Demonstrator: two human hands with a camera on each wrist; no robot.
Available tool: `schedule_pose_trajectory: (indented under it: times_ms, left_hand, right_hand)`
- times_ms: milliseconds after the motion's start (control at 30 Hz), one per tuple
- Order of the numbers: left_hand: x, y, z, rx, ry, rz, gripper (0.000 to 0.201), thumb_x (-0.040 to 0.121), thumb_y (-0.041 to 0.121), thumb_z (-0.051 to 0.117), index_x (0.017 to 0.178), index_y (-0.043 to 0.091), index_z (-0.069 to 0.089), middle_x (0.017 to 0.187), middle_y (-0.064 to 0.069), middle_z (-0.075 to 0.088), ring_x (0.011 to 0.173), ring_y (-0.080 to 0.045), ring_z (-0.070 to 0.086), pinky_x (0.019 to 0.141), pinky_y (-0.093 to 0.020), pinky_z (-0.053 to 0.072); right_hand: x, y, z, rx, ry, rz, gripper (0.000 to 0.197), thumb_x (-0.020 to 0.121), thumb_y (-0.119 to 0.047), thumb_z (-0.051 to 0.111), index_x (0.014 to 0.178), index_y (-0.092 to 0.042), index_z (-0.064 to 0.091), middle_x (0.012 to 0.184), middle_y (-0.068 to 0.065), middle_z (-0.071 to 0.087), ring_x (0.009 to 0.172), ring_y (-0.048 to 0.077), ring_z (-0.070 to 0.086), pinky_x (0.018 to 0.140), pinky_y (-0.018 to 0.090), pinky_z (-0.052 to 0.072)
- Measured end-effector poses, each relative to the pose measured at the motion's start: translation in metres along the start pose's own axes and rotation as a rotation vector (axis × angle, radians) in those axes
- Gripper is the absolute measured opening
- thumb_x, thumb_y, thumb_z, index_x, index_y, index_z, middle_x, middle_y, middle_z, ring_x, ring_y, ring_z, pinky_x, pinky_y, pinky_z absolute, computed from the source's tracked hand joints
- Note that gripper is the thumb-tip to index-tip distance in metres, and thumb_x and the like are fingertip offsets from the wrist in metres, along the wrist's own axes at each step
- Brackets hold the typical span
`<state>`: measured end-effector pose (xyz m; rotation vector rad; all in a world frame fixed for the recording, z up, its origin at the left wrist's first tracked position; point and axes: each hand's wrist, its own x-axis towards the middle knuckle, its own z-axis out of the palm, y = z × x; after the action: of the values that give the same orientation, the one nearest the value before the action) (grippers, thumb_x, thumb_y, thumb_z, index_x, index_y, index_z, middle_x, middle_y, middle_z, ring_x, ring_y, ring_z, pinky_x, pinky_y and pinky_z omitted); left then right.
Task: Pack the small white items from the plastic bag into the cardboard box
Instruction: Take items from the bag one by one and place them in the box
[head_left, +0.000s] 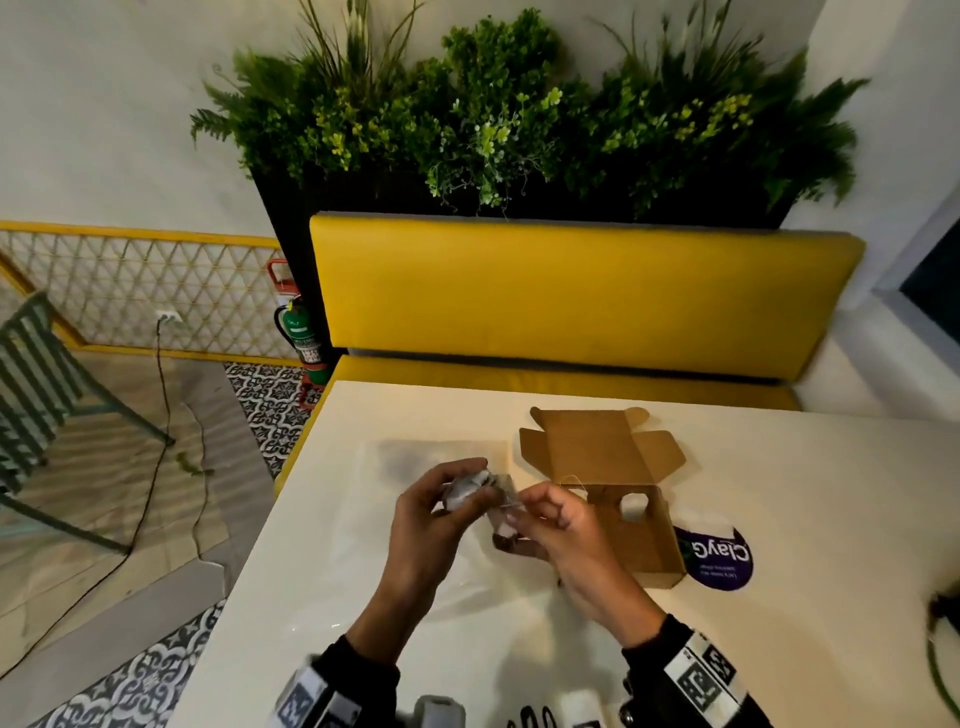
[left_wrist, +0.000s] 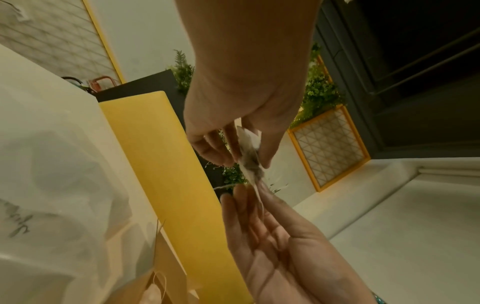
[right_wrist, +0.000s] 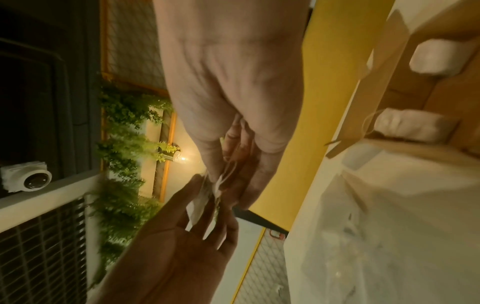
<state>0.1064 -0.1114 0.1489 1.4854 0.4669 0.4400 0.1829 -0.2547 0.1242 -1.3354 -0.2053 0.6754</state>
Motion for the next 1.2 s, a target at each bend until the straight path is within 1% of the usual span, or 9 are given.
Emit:
schedule_pose_trajectory:
  times_ms: [133, 200, 333, 500, 567, 700, 800, 967, 1200]
  left_hand:
    - [0.006, 0.002, 0.015, -0.207, -0.089, -0.124, 0.03, 0.08, 0.021, 0.069, 0.107, 0.011, 0.073, 0.107, -0.009, 0.073, 0.1, -0.02, 0.067, 0.081, -0.03, 0.052]
    - [0.011, -0.003, 0.02, -0.244, -0.14, -0.189, 0.024, 0.086, 0.014, 0.063, 0.106, 0.011, 0.074, 0.109, -0.013, 0.072, 0.103, -0.025, 0.066, 0.085, -0.034, 0.05]
    - [0.024, -0.026, 0.032, -0.025, -0.321, -0.24, 0.034, 0.085, 0.0, 0.065, 0.111, 0.021, 0.071, 0.111, -0.012, 0.07, 0.098, -0.029, 0.064, 0.081, -0.032, 0.052]
    - [0.045, -0.059, 0.066, 0.25, -0.299, -0.32, 0.035, 0.079, 0.002, 0.075, 0.109, 0.006, 0.058, 0.094, -0.018, 0.07, 0.08, -0.028, 0.071, 0.068, -0.032, 0.06]
    - [0.055, -0.074, 0.08, 0.396, -0.34, -0.282, 0.024, 0.079, 0.002, 0.074, 0.099, 0.005, 0.061, 0.085, -0.014, 0.072, 0.07, -0.02, 0.071, 0.064, -0.036, 0.06]
    - [0.068, -0.095, 0.105, 0.649, -0.448, -0.177, 0.01, 0.087, 0.005, 0.065, 0.097, 0.009, 0.066, 0.087, -0.004, 0.07, 0.069, -0.019, 0.071, 0.052, -0.031, 0.059]
    - [0.075, -0.103, 0.121, 0.873, -0.541, -0.019, 0.016, 0.092, 0.013, 0.059, 0.103, 0.014, 0.07, 0.098, -0.005, 0.07, 0.075, -0.017, 0.068, 0.061, -0.016, 0.053]
    - [0.082, -0.122, 0.133, 1.007, -0.582, 0.06, 0.03, 0.092, 0.018, 0.06, 0.122, 0.018, 0.059, 0.112, -0.004, 0.069, 0.095, -0.016, 0.066, 0.069, -0.013, 0.045]
    - [0.089, -0.134, 0.137, 1.165, -0.574, 0.069, 0.015, 0.086, 0.031, 0.068, 0.097, 0.022, 0.071, 0.107, -0.002, 0.065, 0.101, -0.02, 0.053, 0.081, -0.03, 0.05]
  right_hand:
    - [-0.008, -0.002, -0.037, 0.064, 0.092, 0.05, 0.02, 0.084, -0.006, 0.07, 0.102, -0.001, 0.065, 0.105, 0.014, 0.072, 0.092, 0.036, 0.069, 0.071, 0.036, 0.06]
    - [-0.01, 0.002, -0.058, 0.028, 0.139, 0.075, 0.02, 0.084, -0.01, 0.071, 0.104, -0.006, 0.067, 0.102, 0.009, 0.074, 0.089, 0.033, 0.072, 0.08, 0.042, 0.06]
    - [-0.006, 0.019, -0.104, -0.165, 0.21, 0.068, 0.011, 0.086, -0.012, 0.071, 0.096, -0.008, 0.07, 0.097, 0.013, 0.071, 0.092, 0.03, 0.071, 0.085, 0.054, 0.057]
    - [0.0, 0.036, -0.144, -0.44, 0.208, 0.056, 0.004, 0.089, -0.012, 0.069, 0.088, -0.011, 0.065, 0.091, 0.012, 0.072, 0.076, 0.019, 0.074, 0.069, 0.044, 0.062]
    - [0.004, 0.036, -0.152, -0.558, 0.222, 0.032, 0.005, 0.09, -0.011, 0.067, 0.086, -0.012, 0.064, 0.086, 0.009, 0.071, 0.068, 0.01, 0.072, 0.058, 0.028, 0.06]
    - [0.015, 0.041, -0.164, -0.675, 0.173, -0.012, 0.008, 0.091, -0.014, 0.066, 0.083, -0.016, 0.064, 0.081, 0.007, 0.07, 0.067, 0.017, 0.07, 0.06, 0.03, 0.06]
    - [0.022, 0.042, -0.171, -0.811, 0.114, -0.031, 0.013, 0.094, -0.02, 0.061, 0.082, -0.022, 0.063, 0.076, 0.001, 0.069, 0.065, 0.011, 0.067, 0.059, 0.019, 0.053]
    - [0.031, 0.047, -0.174, -0.916, 0.025, -0.08, 0.01, 0.093, -0.025, 0.062, 0.094, -0.019, 0.07, 0.091, -0.001, 0.072, 0.084, 0.008, 0.066, 0.076, 0.024, 0.055]
    - [0.036, 0.048, -0.175, -0.936, -0.024, -0.113, 0.013, 0.093, -0.026, 0.062, 0.095, -0.017, 0.071, 0.091, 0.0, 0.073, 0.084, 0.01, 0.066, 0.077, 0.028, 0.055]
